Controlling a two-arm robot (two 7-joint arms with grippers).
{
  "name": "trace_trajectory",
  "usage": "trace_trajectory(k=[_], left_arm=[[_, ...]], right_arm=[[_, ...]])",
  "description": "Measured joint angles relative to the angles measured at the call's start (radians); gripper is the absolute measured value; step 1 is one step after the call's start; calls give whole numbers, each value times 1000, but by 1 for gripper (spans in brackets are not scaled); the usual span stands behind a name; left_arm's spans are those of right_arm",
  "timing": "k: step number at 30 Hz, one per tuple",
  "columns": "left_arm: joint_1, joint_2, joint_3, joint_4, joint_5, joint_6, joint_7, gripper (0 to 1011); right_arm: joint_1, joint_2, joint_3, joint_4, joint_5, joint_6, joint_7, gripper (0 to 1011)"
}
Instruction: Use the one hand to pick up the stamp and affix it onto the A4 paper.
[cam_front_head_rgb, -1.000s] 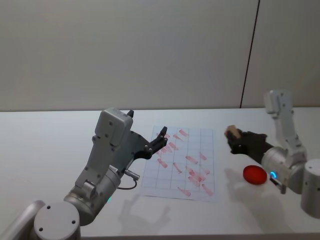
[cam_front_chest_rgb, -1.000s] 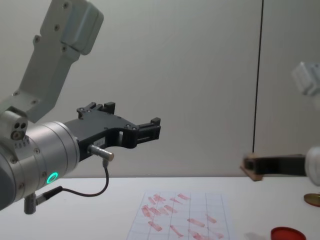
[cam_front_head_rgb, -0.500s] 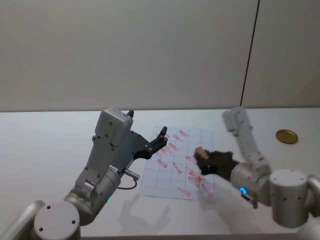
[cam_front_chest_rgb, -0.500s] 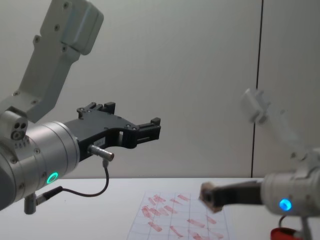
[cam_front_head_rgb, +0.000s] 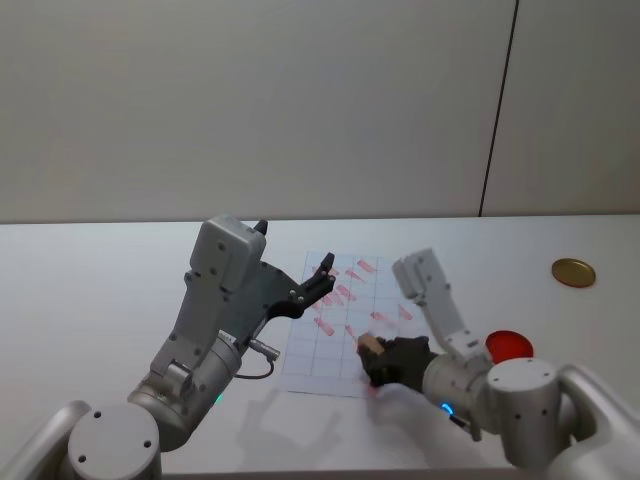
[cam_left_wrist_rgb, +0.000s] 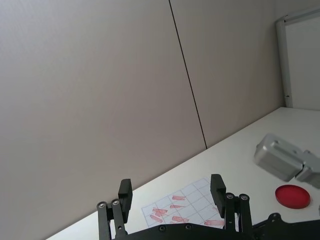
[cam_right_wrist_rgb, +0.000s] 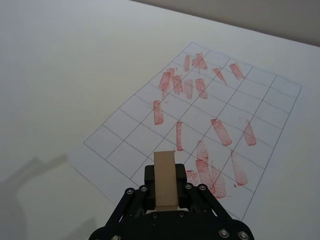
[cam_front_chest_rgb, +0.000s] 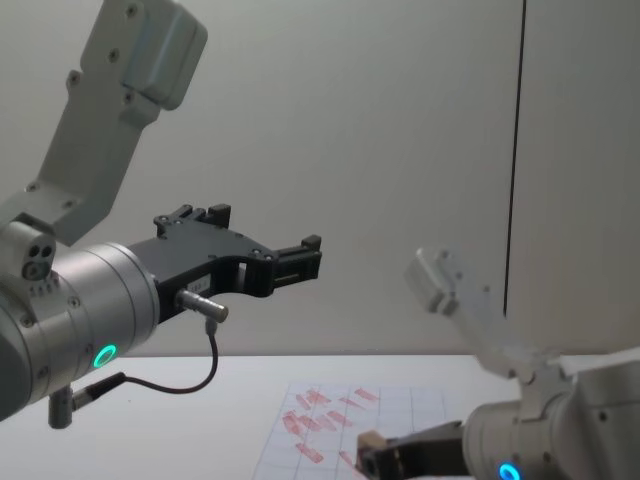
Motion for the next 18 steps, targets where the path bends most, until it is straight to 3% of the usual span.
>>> trace_trajectory(k=[18], left_arm=[[0, 0, 0, 0, 0, 0, 0, 993]], right_arm=[[62, -48, -29, 169, -61, -46, -9, 220]])
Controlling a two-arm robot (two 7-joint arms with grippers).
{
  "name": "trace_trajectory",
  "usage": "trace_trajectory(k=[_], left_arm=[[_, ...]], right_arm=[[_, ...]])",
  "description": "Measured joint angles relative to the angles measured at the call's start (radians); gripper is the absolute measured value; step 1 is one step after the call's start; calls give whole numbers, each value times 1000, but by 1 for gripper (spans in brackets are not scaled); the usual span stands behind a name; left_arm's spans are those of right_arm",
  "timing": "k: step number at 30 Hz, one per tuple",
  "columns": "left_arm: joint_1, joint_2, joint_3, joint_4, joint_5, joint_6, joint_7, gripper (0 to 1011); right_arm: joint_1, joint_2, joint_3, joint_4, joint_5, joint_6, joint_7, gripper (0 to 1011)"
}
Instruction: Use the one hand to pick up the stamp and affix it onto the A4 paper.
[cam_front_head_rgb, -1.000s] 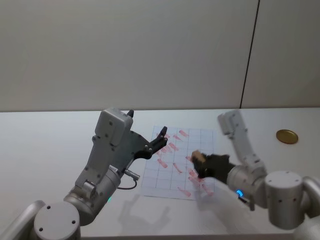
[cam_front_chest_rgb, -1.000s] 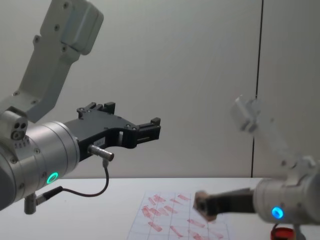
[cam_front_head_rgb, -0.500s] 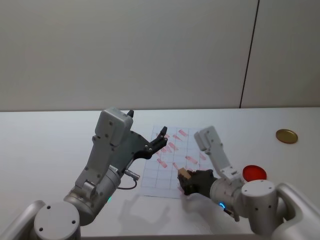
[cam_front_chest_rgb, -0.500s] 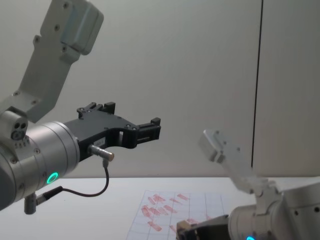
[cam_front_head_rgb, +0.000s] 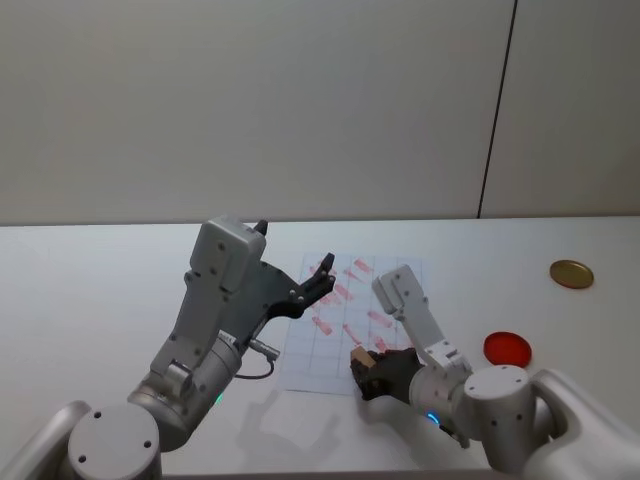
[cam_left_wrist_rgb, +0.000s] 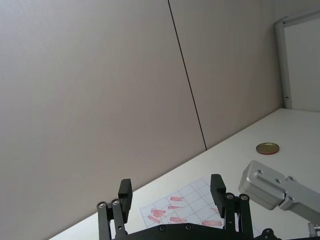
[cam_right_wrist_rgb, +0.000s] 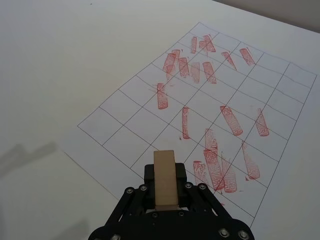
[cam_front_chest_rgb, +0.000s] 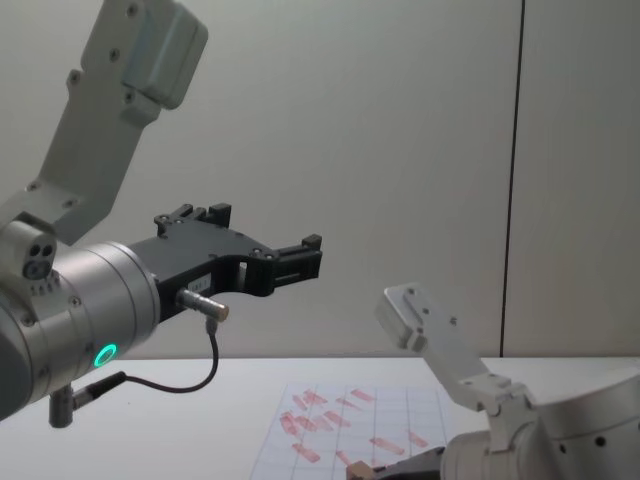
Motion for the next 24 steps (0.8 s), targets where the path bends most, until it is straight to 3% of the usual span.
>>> trace_trajectory(k=[13, 24], left_arm=[[0, 0, 0, 0, 0, 0, 0, 993], [0, 0, 0, 0, 0, 0, 0, 993]], right_arm=[[27, -17, -7, 75, -18, -24, -4, 219], [32, -22, -7, 99, -18, -30, -5, 220]])
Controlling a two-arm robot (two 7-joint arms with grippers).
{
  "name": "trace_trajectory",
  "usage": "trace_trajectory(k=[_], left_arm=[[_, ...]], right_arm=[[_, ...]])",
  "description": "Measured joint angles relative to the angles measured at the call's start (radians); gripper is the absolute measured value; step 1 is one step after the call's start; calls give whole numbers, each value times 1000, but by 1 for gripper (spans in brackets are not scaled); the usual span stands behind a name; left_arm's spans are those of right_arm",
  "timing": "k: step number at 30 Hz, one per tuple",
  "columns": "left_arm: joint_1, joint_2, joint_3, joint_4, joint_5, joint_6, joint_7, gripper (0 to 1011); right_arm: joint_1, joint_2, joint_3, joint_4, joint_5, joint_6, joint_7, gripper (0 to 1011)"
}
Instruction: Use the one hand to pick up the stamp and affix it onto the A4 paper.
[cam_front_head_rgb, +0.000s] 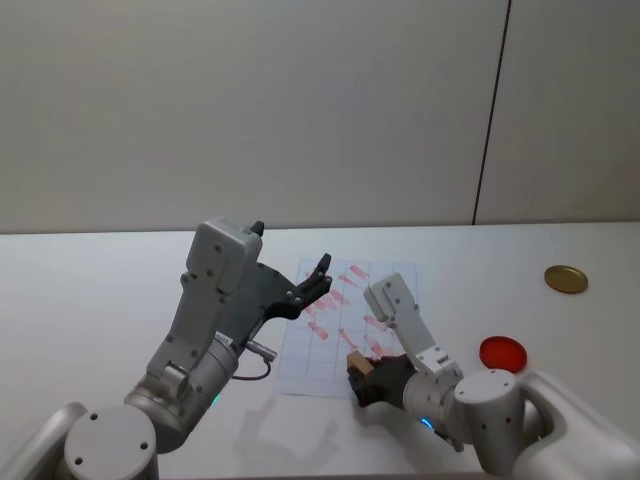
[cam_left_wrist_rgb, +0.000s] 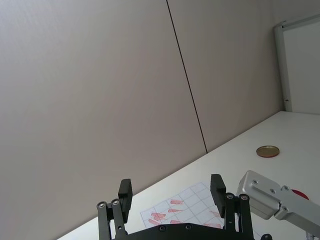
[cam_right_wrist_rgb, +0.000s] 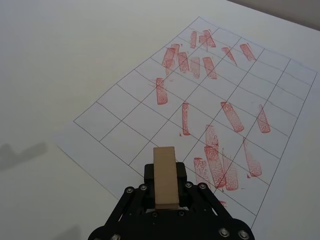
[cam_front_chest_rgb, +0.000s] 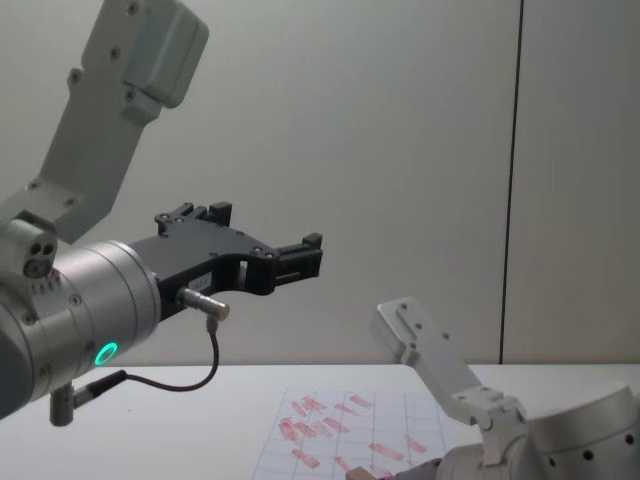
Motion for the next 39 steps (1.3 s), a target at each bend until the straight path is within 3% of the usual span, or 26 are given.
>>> trace_trajectory(k=[8, 14, 27, 39], left_arm=[[0, 0, 0, 0, 0, 0, 0, 993], [0, 0, 0, 0, 0, 0, 0, 993], [0, 0, 0, 0, 0, 0, 0, 993], [0, 0, 0, 0, 0, 0, 0, 993]], right_arm=[[-11, 4, 4, -25, 9, -5, -2, 219], [-41, 20, 9, -103, 19, -3, -10, 219], [-104, 65, 41, -385, 63, 0, -54, 218], [-159, 126, 95, -574, 98, 40, -135, 219]])
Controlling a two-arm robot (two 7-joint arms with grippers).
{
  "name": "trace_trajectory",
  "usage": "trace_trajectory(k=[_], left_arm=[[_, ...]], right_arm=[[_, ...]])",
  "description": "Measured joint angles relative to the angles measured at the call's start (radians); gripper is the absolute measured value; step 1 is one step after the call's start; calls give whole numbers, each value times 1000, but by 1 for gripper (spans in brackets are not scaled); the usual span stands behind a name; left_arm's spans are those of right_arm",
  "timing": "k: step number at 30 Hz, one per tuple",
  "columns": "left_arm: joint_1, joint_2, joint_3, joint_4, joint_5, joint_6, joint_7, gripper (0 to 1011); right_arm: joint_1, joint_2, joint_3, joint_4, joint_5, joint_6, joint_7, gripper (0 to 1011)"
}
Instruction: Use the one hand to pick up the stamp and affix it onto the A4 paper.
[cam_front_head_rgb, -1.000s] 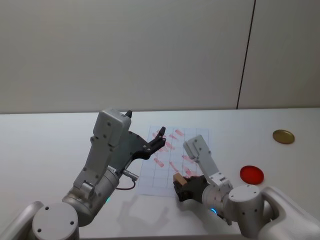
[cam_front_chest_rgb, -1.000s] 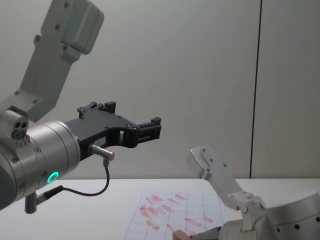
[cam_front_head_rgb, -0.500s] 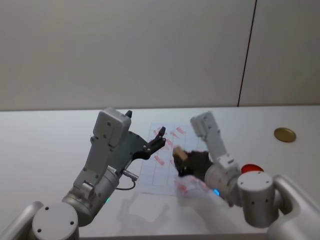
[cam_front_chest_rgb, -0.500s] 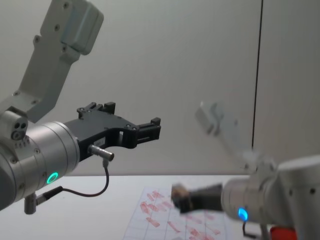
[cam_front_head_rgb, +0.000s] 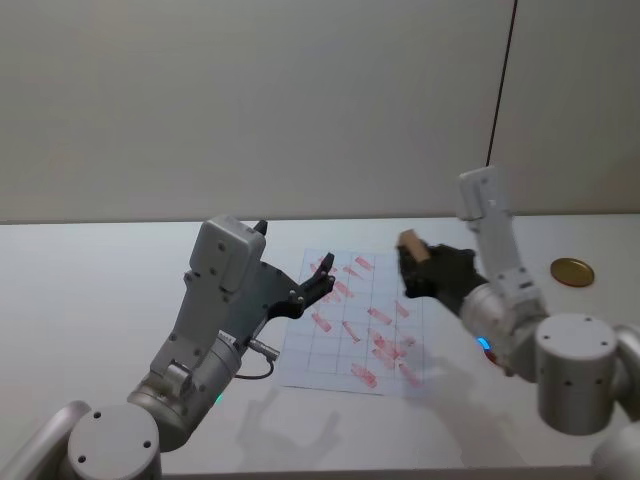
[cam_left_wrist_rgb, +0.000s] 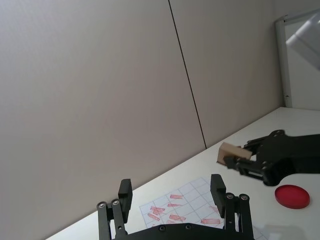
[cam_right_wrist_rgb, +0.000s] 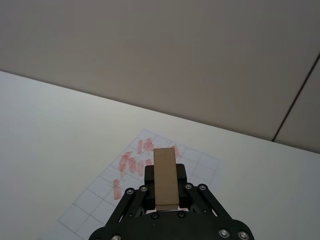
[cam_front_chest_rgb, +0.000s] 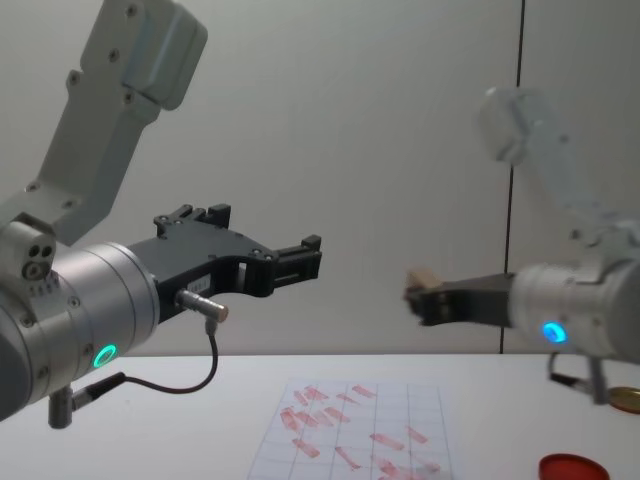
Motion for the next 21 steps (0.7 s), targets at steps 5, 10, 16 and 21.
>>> trace_trajectory(k=[5, 10, 16, 21], left_arm=[[0, 0, 0, 0, 0, 0, 0, 993], [0, 0, 0, 0, 0, 0, 0, 993], [0, 0, 0, 0, 0, 0, 0, 993], [0, 0, 0, 0, 0, 0, 0, 993]], right_arm=[[-19, 23, 20, -37, 8, 20, -28, 219], [-41, 50, 44, -59, 15, 42, -57, 219], [-60, 74, 66, -57, 19, 62, -82, 219], [-64, 83, 77, -31, 20, 74, -95, 219]])
